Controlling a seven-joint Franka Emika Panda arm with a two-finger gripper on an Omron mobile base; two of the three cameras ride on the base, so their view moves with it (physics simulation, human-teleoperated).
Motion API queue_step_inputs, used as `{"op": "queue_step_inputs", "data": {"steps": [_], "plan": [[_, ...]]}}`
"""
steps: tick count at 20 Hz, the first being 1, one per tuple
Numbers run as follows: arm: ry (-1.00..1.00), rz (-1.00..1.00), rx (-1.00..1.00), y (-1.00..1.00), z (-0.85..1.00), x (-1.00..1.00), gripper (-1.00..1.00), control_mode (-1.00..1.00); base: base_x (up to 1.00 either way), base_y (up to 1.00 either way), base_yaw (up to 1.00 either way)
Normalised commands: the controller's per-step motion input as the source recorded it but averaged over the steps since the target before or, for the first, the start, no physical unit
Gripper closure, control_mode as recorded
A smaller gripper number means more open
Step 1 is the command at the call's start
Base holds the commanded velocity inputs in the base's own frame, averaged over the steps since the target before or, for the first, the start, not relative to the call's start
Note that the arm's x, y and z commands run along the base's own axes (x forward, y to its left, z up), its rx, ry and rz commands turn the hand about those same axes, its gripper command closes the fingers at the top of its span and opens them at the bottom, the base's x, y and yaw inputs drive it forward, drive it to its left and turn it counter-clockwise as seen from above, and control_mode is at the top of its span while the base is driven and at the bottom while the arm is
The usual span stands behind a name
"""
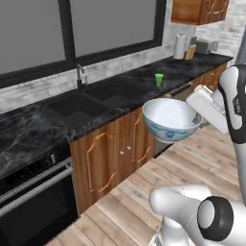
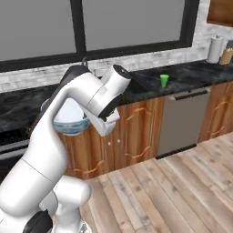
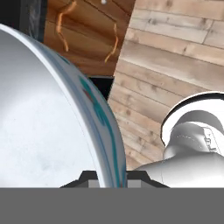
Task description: Pick the cup and bowl from the counter and place them on the counter next to the sink.
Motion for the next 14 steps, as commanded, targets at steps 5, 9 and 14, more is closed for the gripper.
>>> {"op": "queue_step_inputs", "data": {"steps": [5,9,14], "plan": [[0.00,0.00,0.00,0.00,0.00,0.00,1.00,1.00,0.65,0.04,0.77],[0.00,0.00,0.00,0.00,0.00,0.00,1.00,1.00,0.93,-0.40,0.60],[0.00,0.00,0.00,0.00,0.00,0.00,1.00,1.00,0.84,-0.51,0.36]]}}
